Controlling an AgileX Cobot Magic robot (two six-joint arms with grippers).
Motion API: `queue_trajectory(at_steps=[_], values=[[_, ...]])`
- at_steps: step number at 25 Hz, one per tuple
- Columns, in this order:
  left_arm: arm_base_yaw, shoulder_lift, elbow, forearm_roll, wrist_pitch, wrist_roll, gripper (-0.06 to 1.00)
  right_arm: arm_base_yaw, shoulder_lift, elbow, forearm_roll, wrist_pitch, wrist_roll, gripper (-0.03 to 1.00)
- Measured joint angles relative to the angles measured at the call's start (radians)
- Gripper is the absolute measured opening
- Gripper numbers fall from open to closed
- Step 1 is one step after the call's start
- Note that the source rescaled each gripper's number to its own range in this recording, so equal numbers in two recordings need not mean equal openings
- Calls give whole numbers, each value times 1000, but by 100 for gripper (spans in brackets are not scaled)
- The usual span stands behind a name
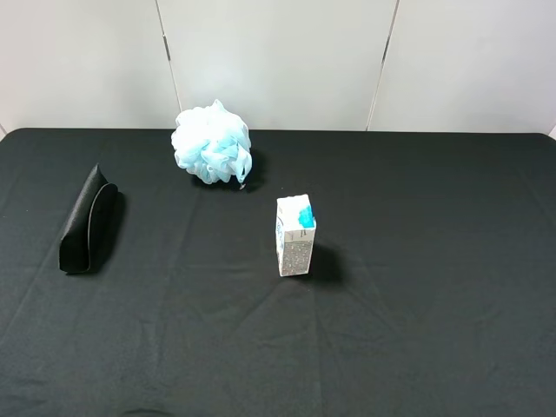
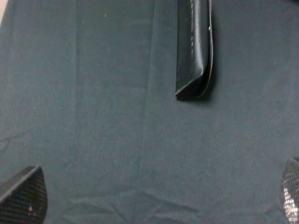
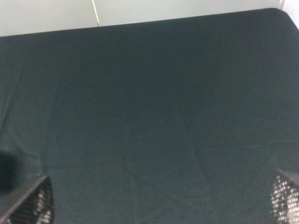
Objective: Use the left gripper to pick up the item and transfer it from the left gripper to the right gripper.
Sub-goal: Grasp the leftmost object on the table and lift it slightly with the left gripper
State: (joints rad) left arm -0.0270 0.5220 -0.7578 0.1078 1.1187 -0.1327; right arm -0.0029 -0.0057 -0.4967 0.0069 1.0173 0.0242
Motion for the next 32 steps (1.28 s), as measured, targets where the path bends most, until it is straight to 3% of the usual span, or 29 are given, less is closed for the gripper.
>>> queue_trajectory(at_steps=[13, 20, 32], values=[[0, 441, -17, 2, -82, -2, 100, 0, 0, 0, 0, 0, 0, 100], [-31, 649, -17, -2, -208, -4, 100, 0, 0, 0, 0, 0, 0, 100], [-32, 933, -87, -29, -318, -4, 100, 0, 0, 0, 0, 0, 0, 100]])
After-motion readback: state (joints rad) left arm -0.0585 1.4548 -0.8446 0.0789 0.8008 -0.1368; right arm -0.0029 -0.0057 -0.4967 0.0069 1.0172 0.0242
